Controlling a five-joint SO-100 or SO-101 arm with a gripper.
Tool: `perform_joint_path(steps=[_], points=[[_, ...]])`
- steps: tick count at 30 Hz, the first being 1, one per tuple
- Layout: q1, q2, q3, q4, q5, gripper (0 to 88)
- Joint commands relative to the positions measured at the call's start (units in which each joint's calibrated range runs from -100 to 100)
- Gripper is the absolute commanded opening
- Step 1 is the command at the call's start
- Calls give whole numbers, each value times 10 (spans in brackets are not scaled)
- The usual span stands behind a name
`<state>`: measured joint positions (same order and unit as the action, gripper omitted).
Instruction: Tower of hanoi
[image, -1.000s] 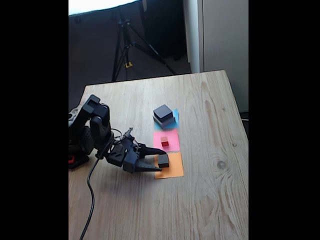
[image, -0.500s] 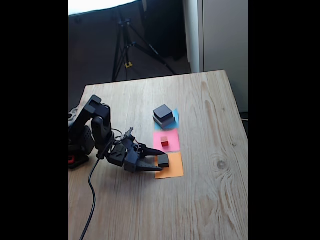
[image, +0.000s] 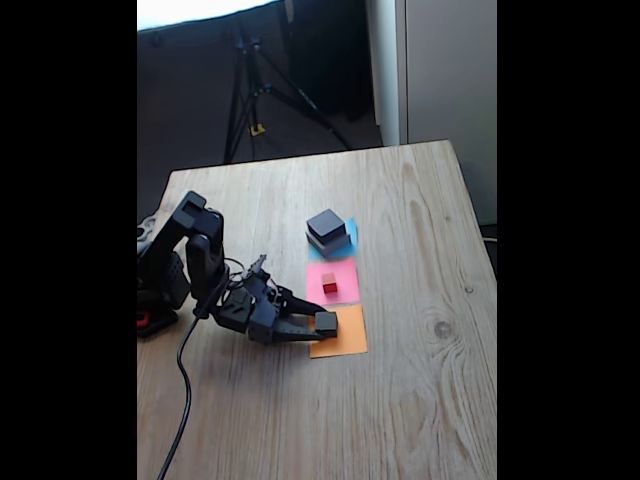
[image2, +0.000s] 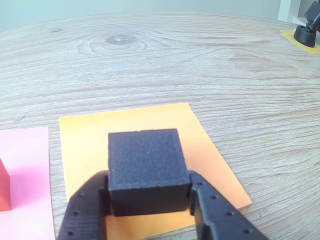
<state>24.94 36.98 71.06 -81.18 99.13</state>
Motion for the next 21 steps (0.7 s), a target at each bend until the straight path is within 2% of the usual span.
perform_joint_path(steps=[1, 11, 21], points=[[-1, -2, -3, -13, 9, 102], [-2, -32, 19, 5, 9, 75], [-7, -246, 117, 185, 9, 67]])
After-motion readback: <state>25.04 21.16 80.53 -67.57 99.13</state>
